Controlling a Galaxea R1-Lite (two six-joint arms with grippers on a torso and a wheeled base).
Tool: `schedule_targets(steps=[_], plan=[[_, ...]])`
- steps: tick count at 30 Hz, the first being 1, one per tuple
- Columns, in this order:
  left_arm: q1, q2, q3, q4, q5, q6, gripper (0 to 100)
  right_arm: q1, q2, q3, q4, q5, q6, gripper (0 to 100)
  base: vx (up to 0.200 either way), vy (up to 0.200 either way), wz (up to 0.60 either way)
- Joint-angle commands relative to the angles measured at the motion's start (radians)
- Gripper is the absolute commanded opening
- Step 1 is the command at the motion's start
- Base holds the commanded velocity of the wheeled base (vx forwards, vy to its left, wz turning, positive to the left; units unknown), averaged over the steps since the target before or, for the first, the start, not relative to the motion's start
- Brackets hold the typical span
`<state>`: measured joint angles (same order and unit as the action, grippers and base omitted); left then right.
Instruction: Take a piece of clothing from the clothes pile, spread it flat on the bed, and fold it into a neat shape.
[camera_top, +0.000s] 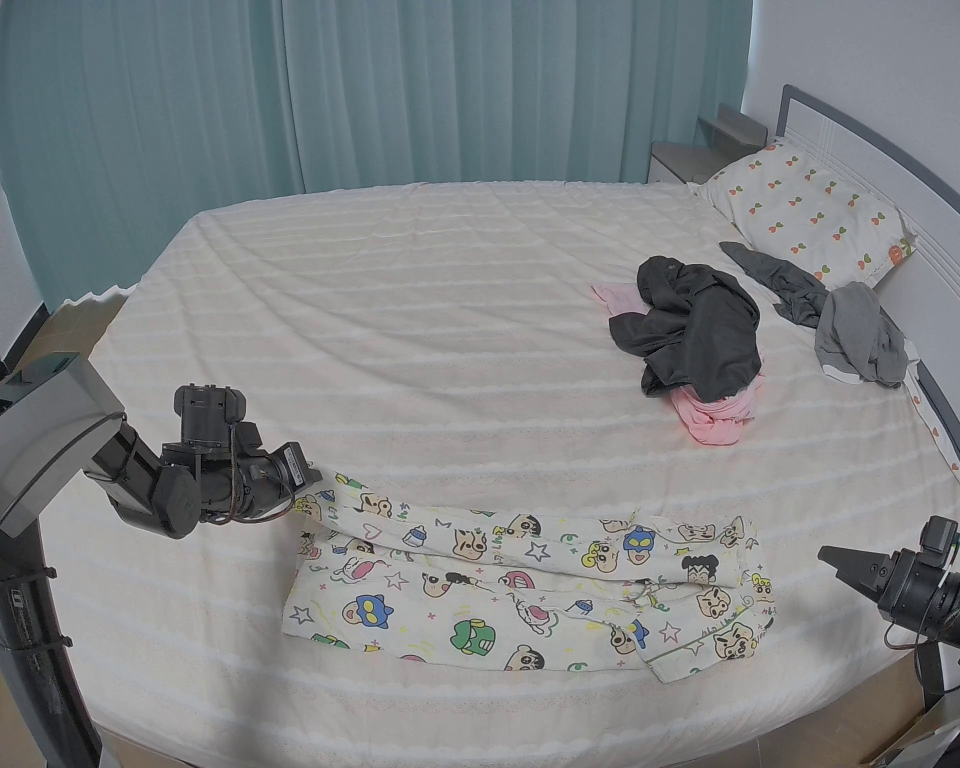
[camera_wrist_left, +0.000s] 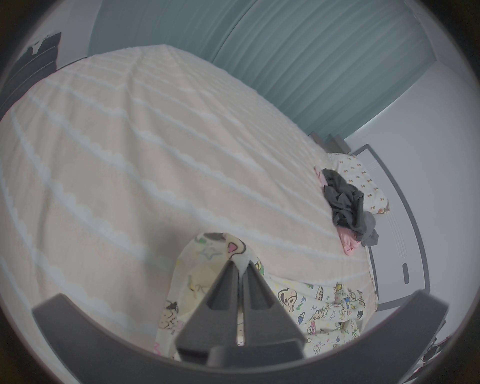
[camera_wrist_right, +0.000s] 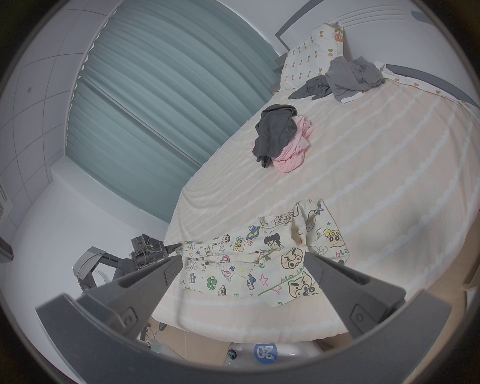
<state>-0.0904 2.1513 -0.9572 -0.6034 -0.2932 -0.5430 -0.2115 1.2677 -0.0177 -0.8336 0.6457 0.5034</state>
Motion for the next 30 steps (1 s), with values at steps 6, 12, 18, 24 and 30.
schedule_targets(steps=[6,12,18,24,30], plan=[[-0.011,-0.019,-0.003,-0.076,-0.001,0.005,0,0.0,0.002,0.018,-0.001,0.0,0.0,100,0.0,0.0,0.0],[-0.023,-0.019,-0.003,-0.127,-0.001,0.008,0,0.0,0.001,0.018,0.001,0.0,0.0,100,0.0,0.0,0.0],[-0.023,-0.021,-0.026,-0.171,-0.001,0.008,0,0.0,0.001,0.018,0.001,0.0,0.0,100,0.0,0.0,0.0],[-0.026,-0.013,-0.035,-0.217,-0.001,0.008,0,0.0,0.001,0.018,0.001,0.0,0.0,100,0.0,0.0,0.0],[-0.014,0.019,0.003,-0.22,-0.003,0.083,0,0.0,0.001,0.018,0.002,0.0,0.0,100,0.0,0.0,0.0]])
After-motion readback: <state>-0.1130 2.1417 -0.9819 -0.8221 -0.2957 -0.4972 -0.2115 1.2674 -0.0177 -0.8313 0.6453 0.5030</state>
